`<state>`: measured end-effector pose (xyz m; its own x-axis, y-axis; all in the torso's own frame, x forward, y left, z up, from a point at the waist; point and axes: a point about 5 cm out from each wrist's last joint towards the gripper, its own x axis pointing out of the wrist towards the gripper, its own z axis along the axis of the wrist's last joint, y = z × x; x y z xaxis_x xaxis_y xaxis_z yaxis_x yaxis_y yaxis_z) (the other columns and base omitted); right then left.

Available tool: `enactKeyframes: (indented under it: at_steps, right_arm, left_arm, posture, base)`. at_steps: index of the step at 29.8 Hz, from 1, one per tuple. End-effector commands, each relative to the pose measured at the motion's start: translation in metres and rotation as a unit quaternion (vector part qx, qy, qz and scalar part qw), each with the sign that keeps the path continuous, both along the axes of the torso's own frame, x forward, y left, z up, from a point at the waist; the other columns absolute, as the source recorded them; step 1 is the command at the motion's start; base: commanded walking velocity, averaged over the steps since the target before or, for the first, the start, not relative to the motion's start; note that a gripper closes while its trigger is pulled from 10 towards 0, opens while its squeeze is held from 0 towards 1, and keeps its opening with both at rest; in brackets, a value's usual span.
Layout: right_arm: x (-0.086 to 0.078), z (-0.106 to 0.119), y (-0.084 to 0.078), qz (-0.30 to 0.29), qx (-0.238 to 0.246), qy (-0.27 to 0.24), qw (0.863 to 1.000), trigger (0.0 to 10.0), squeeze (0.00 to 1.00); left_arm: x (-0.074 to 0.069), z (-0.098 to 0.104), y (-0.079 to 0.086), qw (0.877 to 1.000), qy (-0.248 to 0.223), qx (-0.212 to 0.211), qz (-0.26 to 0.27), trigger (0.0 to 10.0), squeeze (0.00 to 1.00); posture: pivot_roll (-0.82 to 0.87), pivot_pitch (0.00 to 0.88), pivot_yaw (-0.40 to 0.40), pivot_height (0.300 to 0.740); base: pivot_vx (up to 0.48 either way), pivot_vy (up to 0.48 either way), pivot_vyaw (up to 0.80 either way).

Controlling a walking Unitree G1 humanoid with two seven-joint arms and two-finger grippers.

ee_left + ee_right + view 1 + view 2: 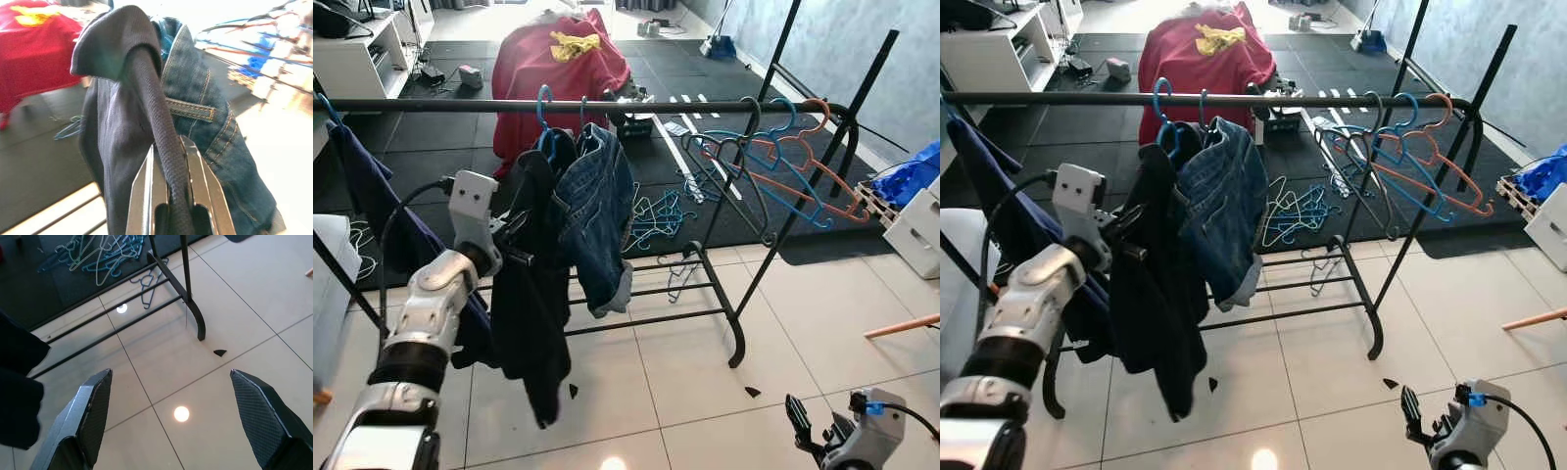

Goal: Hang hanger

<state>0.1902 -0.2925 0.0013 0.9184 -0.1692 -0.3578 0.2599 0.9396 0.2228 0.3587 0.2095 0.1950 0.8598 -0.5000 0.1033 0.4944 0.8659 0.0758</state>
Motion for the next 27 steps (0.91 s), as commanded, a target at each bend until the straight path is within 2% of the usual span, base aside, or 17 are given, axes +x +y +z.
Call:
enactKeyframes:
  at_steps: [1,2,3,5,7,9,10,15,19,24,26,27]
  right_arm:
    - [-0.004,-0.004,0.001,-0.001,0.005,0.012,1.000,10.0,0.00]
    - [-0.003,-0.004,0.001,-0.001,0.006,0.012,1.000,10.0,0.00]
    - [-0.003,-0.004,0.001,-0.001,0.006,0.012,1.000,10.0,0.00]
    - [-0.003,-0.003,0.001,-0.002,0.006,0.011,1.000,10.0,0.00]
    - [-0.003,-0.003,0.001,-0.002,0.006,0.011,1.000,10.0,0.00]
    - [-0.003,-0.003,0.001,-0.002,0.006,0.011,1.000,10.0,0.00]
    - [-0.003,-0.003,0.001,-0.003,0.006,0.011,1.000,10.0,0.00]
    - [-0.003,-0.003,0.001,-0.002,0.006,0.011,1.000,10.0,0.00]
    - [-0.002,-0.003,0.000,-0.002,0.006,0.011,1.000,10.0,0.00]
    - [-0.002,-0.003,0.000,-0.002,0.006,0.011,1.000,10.0,0.00]
    - [-0.002,-0.003,-0.001,-0.003,0.006,0.011,1.000,10.0,0.00]
    - [-0.002,-0.003,-0.001,-0.003,0.005,0.011,1.000,10.0,0.00]
  left_arm:
    - [-0.009,0.015,0.003,0.997,-0.023,0.001,-0.072,10.0,0.00]
    - [-0.015,0.017,0.006,0.994,-0.018,0.000,-0.112,10.0,0.00]
    - [-0.015,0.017,0.006,0.994,-0.018,0.000,-0.112,10.0,0.00]
    - [-0.027,0.019,0.013,0.984,-0.005,-0.008,-0.177,10.0,0.00]
    - [-0.031,0.020,0.015,0.981,0.000,-0.013,-0.195,10.0,0.00]
    - [-0.031,0.020,0.015,0.981,0.000,-0.013,-0.195,10.0,0.00]
    - [-0.036,0.021,0.017,0.976,0.003,-0.016,-0.217,10.0,0.00]
    - [-0.042,0.024,0.020,0.971,0.004,-0.020,-0.239,10.0,0.00]
    - [-0.051,0.029,0.030,0.963,0.002,-0.034,-0.268,10.0,0.00]
    - [-0.053,0.030,0.032,0.962,0.003,-0.036,-0.271,10.0,0.00]
    - [-0.056,0.030,0.037,0.961,0.005,-0.037,-0.275,10.0,0.00]
    - [-0.059,0.033,0.044,0.959,0.004,-0.050,-0.277,10.0,0.00]
  posture:
    - [-0.09,0.092,-0.061,0.740]
    - [-0.09,0.094,-0.060,0.740]
    - [-0.09,0.094,-0.060,0.740]
    - [-0.09,0.096,-0.058,0.740]
    - [-0.09,0.096,-0.058,0.740]
    - [-0.09,0.096,-0.058,0.740]
    - [-0.09,0.096,-0.058,0.740]
    - [-0.09,0.100,-0.061,0.740]
    - [-0.09,0.102,-0.062,0.740]
    - [-0.09,0.102,-0.062,0.740]
    - [-0.09,0.103,-0.061,0.740]
    - [-0.09,0.103,-0.061,0.740]
  base:
    - [0.000,0.000,0.00]
    - [0.000,0.000,0.00]
    - [0.000,0.000,0.00]
    - [0.000,0.000,0.00]
    - [0.000,0.000,0.00]
    - [0.000,0.000,0.00]
    - [0.000,0.000,0.00]
    - [0.000,0.000,0.00]
    - [0.000,0.000,0.00]
    - [0.000,0.000,0.00]
    - [0.000,0.000,0.00]
    - [0.000,0.000,0.00]
